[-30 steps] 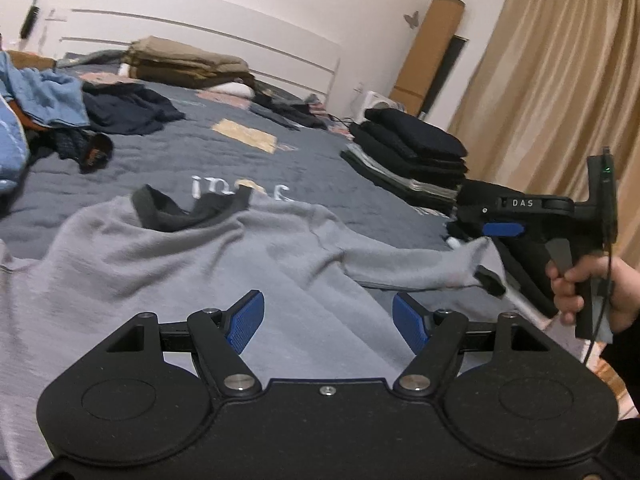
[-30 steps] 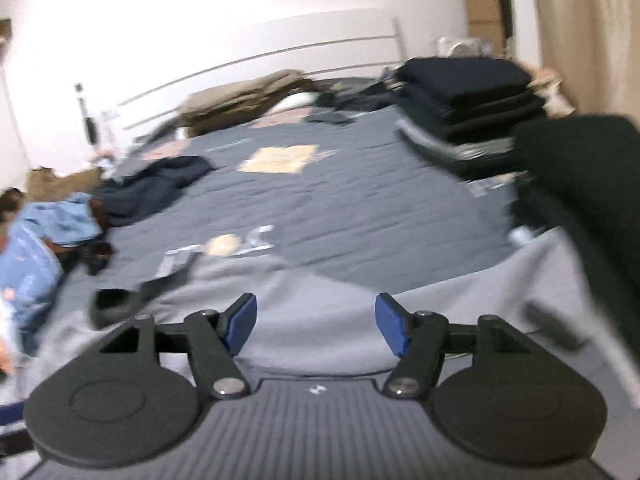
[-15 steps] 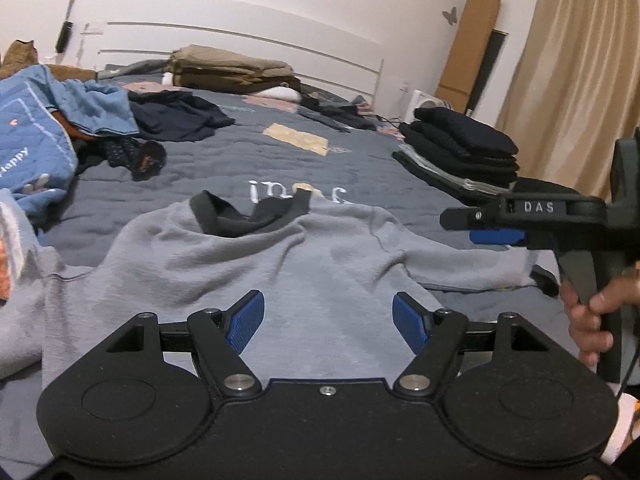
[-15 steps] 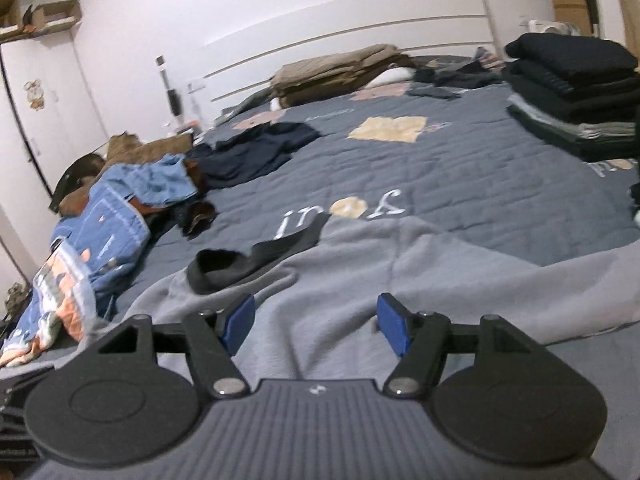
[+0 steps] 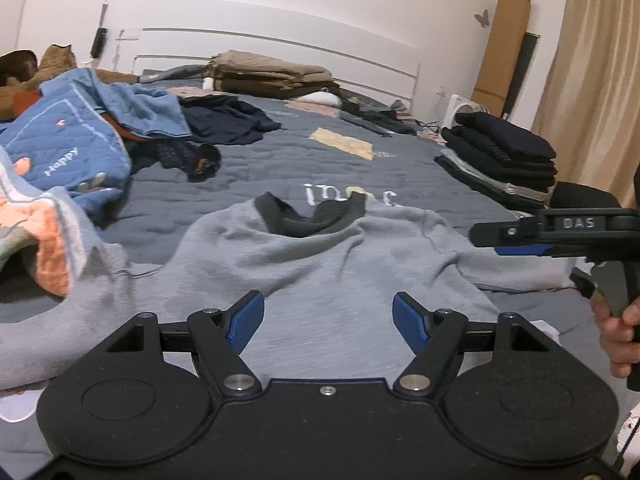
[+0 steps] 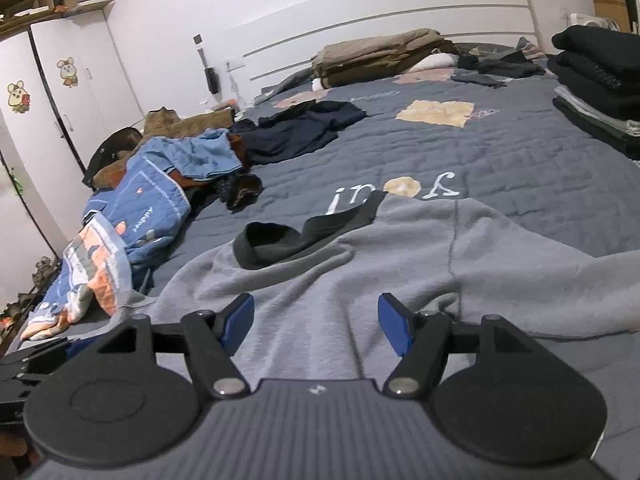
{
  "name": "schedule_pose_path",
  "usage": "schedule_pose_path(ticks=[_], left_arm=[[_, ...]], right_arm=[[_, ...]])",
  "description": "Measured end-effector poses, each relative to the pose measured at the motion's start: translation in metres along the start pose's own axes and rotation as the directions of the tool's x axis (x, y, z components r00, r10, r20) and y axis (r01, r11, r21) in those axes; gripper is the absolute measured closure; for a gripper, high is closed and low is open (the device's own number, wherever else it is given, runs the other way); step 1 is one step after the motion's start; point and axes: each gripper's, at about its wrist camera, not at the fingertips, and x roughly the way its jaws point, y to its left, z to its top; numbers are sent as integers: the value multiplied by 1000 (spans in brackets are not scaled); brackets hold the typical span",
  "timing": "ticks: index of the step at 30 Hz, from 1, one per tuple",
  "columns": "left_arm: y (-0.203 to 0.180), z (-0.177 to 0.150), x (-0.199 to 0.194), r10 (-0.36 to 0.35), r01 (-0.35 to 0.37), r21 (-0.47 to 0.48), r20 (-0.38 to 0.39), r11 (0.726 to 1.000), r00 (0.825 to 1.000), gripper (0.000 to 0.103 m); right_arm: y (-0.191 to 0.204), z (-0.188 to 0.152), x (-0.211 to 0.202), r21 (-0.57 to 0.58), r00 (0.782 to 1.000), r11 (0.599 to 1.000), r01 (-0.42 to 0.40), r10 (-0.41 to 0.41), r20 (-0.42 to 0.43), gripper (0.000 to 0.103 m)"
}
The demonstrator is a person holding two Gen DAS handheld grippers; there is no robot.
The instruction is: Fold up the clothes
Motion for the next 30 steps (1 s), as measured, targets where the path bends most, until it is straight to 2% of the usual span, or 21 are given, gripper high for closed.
schedule_pose_path(ticks=[8, 13, 16, 22, 25, 27, 30], left_arm=[[47, 0, -16, 101, -101, -39, 1, 994, 995, 33], [85, 3, -30, 189, -188, -88, 7, 978, 982, 33], [104, 2, -37, 232, -231, -64, 6, 971, 973, 33], [142, 0, -42, 276, -277, -82, -29, 957, 961, 37], [152, -1, -38, 272, -275, -75, -48, 959, 961, 45], [158, -1, -35, 269, -273, -71, -61, 959, 961, 46], [165, -5, -26, 293, -300, -60, -99, 952, 951, 45]], right_arm=[[15, -2, 3, -12, 999, 999, -50, 50, -16, 34], [27, -6, 6, -26, 997, 997, -78, 77, -30, 34], [36, -9, 10, -46, 994, 994, -95, 93, -50, 33], [45, -14, 14, -58, 991, 991, -120, 116, -74, 32], [47, -16, 15, -53, 990, 991, -125, 121, -79, 31], [49, -18, 16, -56, 989, 990, -127, 122, -86, 31], [52, -20, 18, -66, 987, 989, -131, 124, -98, 31]])
